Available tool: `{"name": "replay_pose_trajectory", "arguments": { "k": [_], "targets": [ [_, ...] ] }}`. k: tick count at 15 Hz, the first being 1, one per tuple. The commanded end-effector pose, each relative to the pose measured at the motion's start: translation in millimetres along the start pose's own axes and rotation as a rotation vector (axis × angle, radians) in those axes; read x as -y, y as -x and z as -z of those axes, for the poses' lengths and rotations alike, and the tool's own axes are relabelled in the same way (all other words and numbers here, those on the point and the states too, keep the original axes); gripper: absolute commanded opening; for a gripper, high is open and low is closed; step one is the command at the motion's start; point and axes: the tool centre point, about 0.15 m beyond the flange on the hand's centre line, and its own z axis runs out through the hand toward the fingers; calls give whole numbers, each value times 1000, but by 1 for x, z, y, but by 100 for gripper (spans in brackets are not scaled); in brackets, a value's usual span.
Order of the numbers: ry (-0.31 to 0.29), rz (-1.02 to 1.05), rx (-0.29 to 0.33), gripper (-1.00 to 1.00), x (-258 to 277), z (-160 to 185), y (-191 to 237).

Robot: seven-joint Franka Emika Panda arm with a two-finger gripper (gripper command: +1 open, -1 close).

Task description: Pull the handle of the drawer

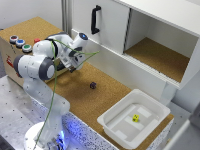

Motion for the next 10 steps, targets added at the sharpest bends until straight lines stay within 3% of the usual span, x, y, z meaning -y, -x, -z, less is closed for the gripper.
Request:
{"name": "replay_pose_trajectory", "arguments": {
  "k": [1, 4, 5, 10],
  "targets": [
    [-38, -42, -9, -100, -76, -26, -16],
    [-25, -72, -15, -100, -91, -18, -15],
    [-18, -76, -4, 100, -93, -14, -16],
    [99, 24, -84, 100, -56, 35, -2]
  ]
}}
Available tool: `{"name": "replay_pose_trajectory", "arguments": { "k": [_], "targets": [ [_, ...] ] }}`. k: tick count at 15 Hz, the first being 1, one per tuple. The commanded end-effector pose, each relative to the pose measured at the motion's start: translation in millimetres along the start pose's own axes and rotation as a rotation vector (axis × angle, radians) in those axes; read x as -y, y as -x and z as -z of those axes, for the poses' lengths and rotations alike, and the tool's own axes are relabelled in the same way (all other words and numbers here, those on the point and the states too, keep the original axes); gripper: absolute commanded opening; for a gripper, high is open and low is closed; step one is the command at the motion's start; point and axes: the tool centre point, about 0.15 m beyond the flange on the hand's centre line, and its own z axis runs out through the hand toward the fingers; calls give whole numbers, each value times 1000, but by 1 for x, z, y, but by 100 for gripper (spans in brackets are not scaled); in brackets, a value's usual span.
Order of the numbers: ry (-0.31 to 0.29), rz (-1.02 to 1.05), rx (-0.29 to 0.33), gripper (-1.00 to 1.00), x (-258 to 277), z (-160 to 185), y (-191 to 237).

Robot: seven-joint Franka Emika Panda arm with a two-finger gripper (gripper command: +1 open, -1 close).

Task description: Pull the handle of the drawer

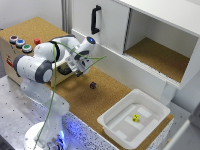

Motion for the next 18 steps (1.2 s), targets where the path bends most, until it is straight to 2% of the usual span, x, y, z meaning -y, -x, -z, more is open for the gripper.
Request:
{"name": "replay_pose_trajectory", "arguments": {
  "k": [1, 7, 13, 16, 17, 18],
  "targets": [
    [97, 77, -97, 100, 8, 32, 6],
    [167, 84, -211, 100, 38, 86, 13],
    [320, 142, -337, 100, 96, 152, 1],
    [387, 148, -354, 100, 127, 184, -27],
    [386, 137, -345, 100, 133, 197, -39],
    [359, 145, -341, 100, 138, 211, -48]
  ]
}}
